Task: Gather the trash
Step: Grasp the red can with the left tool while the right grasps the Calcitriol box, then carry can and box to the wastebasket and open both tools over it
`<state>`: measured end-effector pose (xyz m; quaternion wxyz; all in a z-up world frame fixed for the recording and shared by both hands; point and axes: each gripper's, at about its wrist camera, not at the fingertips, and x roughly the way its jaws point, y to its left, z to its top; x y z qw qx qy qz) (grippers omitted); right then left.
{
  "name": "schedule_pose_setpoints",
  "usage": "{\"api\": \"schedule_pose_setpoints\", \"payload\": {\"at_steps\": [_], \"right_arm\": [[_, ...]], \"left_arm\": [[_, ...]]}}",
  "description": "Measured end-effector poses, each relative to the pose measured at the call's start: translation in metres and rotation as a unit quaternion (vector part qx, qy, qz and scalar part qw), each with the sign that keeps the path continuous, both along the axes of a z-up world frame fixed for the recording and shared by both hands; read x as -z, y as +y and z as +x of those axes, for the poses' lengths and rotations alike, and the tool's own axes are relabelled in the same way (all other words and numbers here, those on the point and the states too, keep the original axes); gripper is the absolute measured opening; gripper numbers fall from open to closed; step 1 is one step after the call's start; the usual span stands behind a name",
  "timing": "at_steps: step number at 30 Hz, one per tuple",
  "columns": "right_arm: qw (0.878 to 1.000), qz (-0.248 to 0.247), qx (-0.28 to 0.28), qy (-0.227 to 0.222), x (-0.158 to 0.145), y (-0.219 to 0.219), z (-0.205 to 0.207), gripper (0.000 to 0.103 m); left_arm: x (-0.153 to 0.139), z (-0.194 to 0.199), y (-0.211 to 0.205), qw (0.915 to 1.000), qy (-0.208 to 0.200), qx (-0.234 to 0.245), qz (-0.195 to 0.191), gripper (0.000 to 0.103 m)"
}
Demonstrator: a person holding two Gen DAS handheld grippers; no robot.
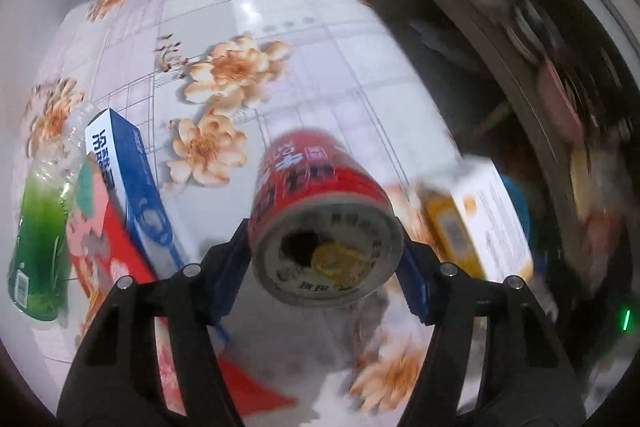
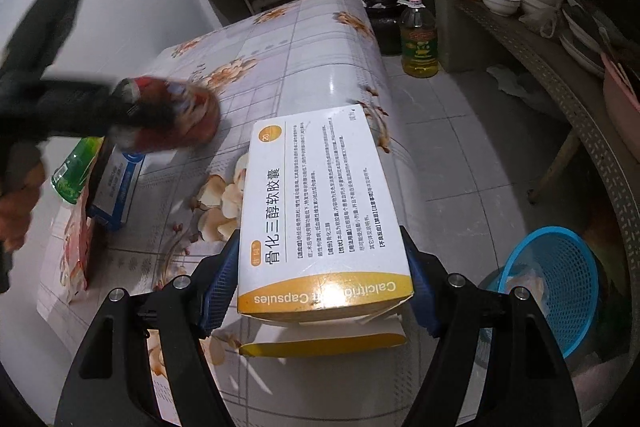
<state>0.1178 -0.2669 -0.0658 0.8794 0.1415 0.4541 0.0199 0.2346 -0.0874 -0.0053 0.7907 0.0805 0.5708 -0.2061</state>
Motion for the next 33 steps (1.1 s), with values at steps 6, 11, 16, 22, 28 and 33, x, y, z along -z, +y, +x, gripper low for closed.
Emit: {"api": "schedule_pose_setpoints", "payload": {"at_steps": [6,11,16,22,28,33], "right_arm": [[1.0,0.003,-0.005,0.003,-0.001,0.0,-0.01,0.071],[1.0,-0.005,-0.027,0.01,-0.005,0.008,-0.021,0.071],[0.998,-0.032,-0.054,0.024,-0.002,0.019,-0.029,0.071],[0.996,-0.047,-0.074,0.03,-0.006,0.024,-0.03,0.074],[0.996,-0.032,-0.079,0.032,-0.009,0.022,-0.029,0.078],[0.996,-0.029,-0.076,0.027,-0.013,0.021,-0.027,0.081]], "left_arm": [[-0.003,-0.062,0.006,0.9977,0.001,0.065,-0.02,0.062],[-0.012,-0.114,0.009,0.993,-0.042,0.103,-0.038,0.062],[-0.001,-0.148,0.018,0.9897,-0.082,0.101,-0.06,0.062],[0.01,-0.158,0.016,0.9851,-0.126,0.091,-0.073,0.062],[0.014,-0.151,0.02,0.9818,-0.137,0.08,-0.104,0.063],[0.016,-0.149,0.024,0.9802,-0.132,0.072,-0.129,0.069]]}}
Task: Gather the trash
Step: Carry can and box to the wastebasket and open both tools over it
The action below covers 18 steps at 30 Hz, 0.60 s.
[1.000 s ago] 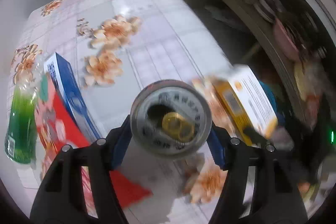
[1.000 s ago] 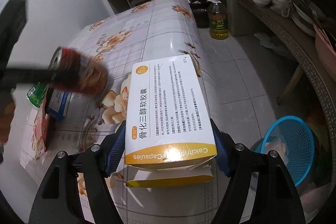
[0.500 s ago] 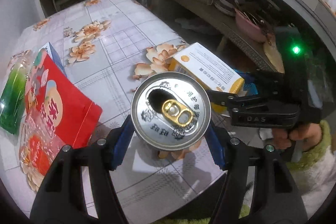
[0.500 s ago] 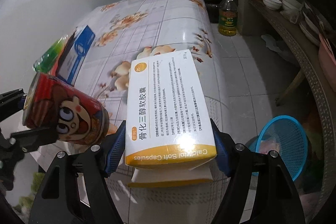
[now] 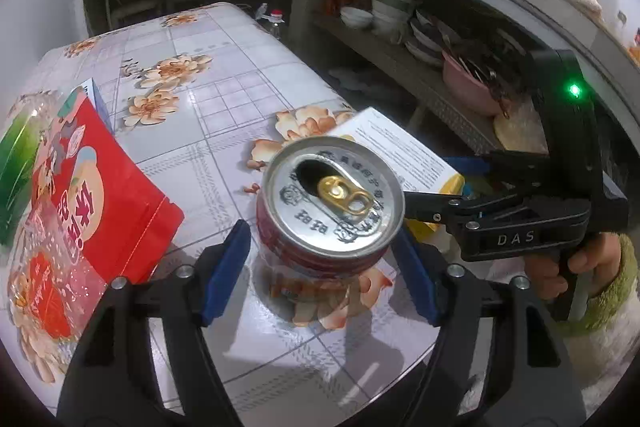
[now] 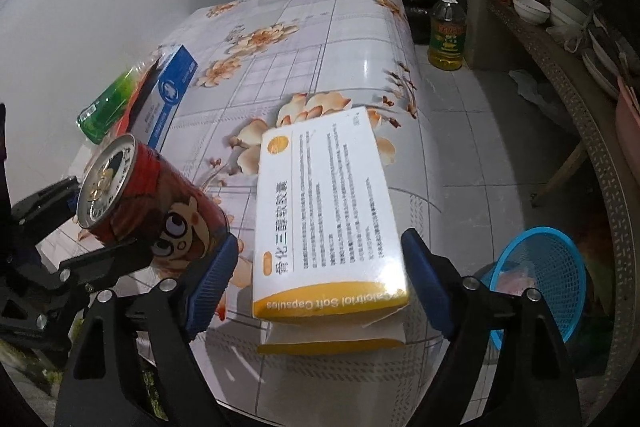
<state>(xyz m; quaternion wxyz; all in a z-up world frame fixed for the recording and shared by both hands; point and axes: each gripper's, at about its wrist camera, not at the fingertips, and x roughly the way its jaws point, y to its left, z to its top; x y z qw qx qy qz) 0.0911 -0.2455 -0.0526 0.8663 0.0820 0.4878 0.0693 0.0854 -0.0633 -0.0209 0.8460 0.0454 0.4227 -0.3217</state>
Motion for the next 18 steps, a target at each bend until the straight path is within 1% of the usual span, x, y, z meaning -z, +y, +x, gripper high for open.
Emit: {"api": "schedule_pose_setpoints", "payload": {"at_steps": [6,9,12,18], "right_arm": [[1.0,-0.003,0.006,0.007,0.006,0.002,0.006,0.081],[1.0,-0.001,0.01,0.01,0.009,0.002,0.007,0.081],[1.0,0.001,0.016,0.015,0.011,0.001,0.006,0.074],[0.999,0.025,0.035,0.014,0.013,-0.006,0.002,0.071]], "left_arm": [[0.005,0.006,0.0,0.9998,0.006,-0.002,-0.018,0.069],[0.007,0.007,-0.001,0.9998,0.005,-0.002,-0.021,0.068],[0.007,0.008,-0.001,0.9997,0.002,-0.003,-0.024,0.067],[0.006,0.007,0.001,0.9998,0.001,-0.004,-0.021,0.067]]}}
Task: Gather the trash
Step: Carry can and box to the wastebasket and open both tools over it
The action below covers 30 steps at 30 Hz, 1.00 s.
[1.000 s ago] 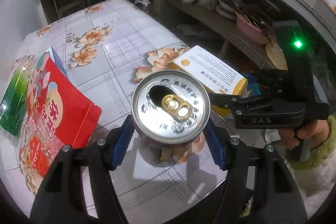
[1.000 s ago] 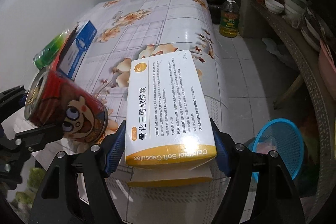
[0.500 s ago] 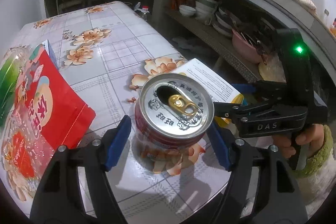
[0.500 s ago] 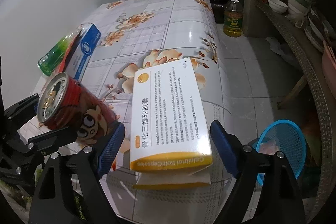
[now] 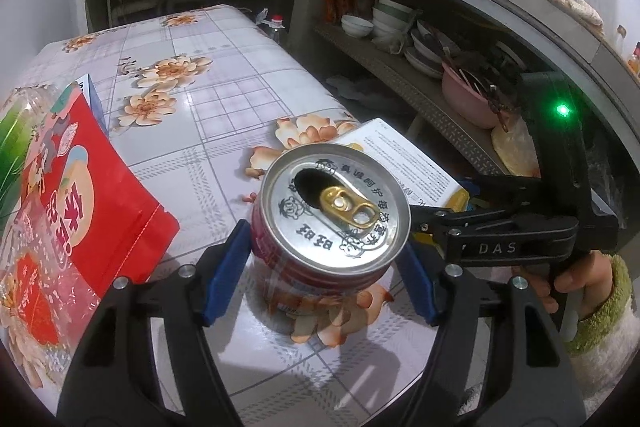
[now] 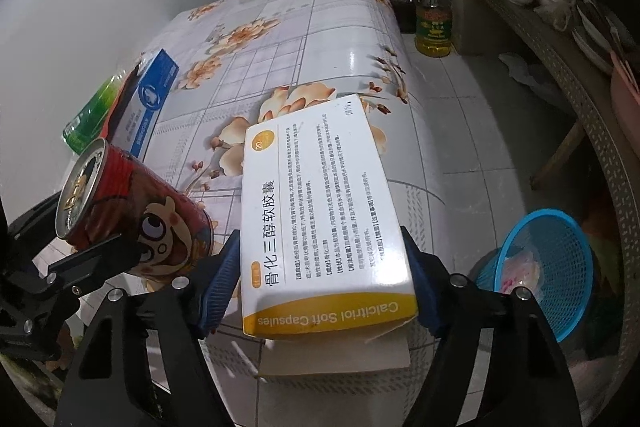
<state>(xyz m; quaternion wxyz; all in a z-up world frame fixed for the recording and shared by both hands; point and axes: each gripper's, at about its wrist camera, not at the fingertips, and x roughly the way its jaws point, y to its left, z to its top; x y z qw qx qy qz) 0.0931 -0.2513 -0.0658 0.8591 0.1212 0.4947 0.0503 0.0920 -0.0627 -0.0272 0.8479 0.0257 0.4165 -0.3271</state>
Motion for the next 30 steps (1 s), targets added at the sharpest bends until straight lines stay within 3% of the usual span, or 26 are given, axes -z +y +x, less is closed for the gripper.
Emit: {"api": "schedule_pose_setpoints", "payload": {"at_steps": [12,16,19,22,25,30], "right_arm": [[0.997,0.067,0.028,-0.027,-0.011,-0.024,-0.014,0.07],[0.994,0.081,0.059,-0.048,-0.022,-0.049,-0.027,0.07],[0.987,0.092,0.114,-0.071,-0.031,-0.089,-0.047,0.07],[0.973,0.098,0.193,-0.08,-0.032,-0.143,-0.075,0.07],[0.951,0.135,0.269,-0.066,-0.017,-0.195,-0.106,0.07],[0.912,0.166,0.374,-0.018,0.038,-0.249,-0.145,0.07]], "left_arm": [[-0.014,0.001,-0.007,0.9999,-0.005,0.008,-0.006,0.066],[-0.023,0.002,-0.029,0.9996,-0.008,0.026,-0.01,0.066],[-0.033,0.006,-0.056,0.9986,-0.005,0.049,-0.02,0.066],[-0.042,0.011,-0.097,0.9962,0.003,0.082,-0.029,0.066],[-0.04,0.02,-0.142,0.9917,0.034,0.119,-0.032,0.066],[-0.006,0.029,-0.227,0.9769,0.114,0.18,-0.012,0.066]]}}
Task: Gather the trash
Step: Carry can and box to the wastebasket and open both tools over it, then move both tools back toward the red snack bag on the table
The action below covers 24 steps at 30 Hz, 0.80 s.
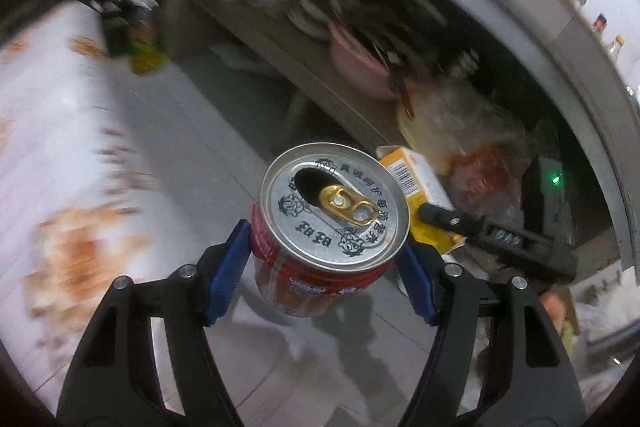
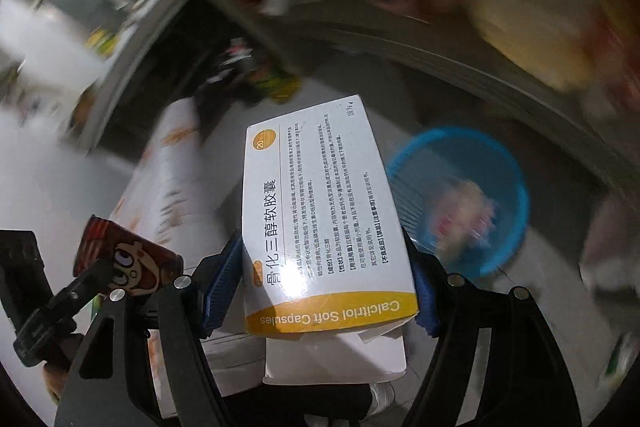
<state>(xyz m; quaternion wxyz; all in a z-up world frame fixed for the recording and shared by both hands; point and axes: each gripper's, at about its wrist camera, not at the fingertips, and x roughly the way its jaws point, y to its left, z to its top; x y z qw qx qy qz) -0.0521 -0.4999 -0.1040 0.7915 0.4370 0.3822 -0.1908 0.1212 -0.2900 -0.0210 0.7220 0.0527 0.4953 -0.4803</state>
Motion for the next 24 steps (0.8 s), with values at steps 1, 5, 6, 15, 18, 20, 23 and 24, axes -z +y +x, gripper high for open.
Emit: {"api": "schedule_pose_setpoints", "payload": {"at_steps": [1,5,6,15,18,20,23,24], "right_arm": [[1.0,0.006,0.011,0.012,0.011,-0.005,-0.003,0.07],[0.996,0.049,0.051,0.058,0.071,-0.029,-0.009,0.071],[0.995,0.056,0.057,0.064,0.084,-0.034,-0.007,0.071],[0.983,0.07,0.135,0.103,0.168,-0.085,0.002,0.08],[0.981,0.078,0.142,0.106,0.18,-0.085,-0.007,0.08],[0.982,0.072,0.139,0.105,0.182,-0.079,-0.014,0.08],[0.983,0.063,0.131,0.109,0.177,-0.07,-0.022,0.08],[0.984,0.059,0.129,0.108,0.175,-0.067,-0.023,0.08]], "left_arm": [[0.01,0.001,-0.017,0.9998,0.014,0.009,0.013,0.066],[0.053,0.002,-0.079,0.9965,0.039,0.033,0.067,0.066],[0.059,0.004,-0.089,0.9958,0.041,0.035,0.074,0.066],[0.082,0.018,-0.162,0.9975,0.028,0.001,0.065,0.084],[0.077,0.018,-0.157,0.998,0.035,0.0,0.052,0.084],[0.072,0.015,-0.153,0.9985,0.027,0.005,0.047,0.084],[0.064,0.01,-0.142,0.9989,0.025,0.009,0.038,0.084],[0.061,0.009,-0.136,0.999,0.025,0.007,0.036,0.084]]}}
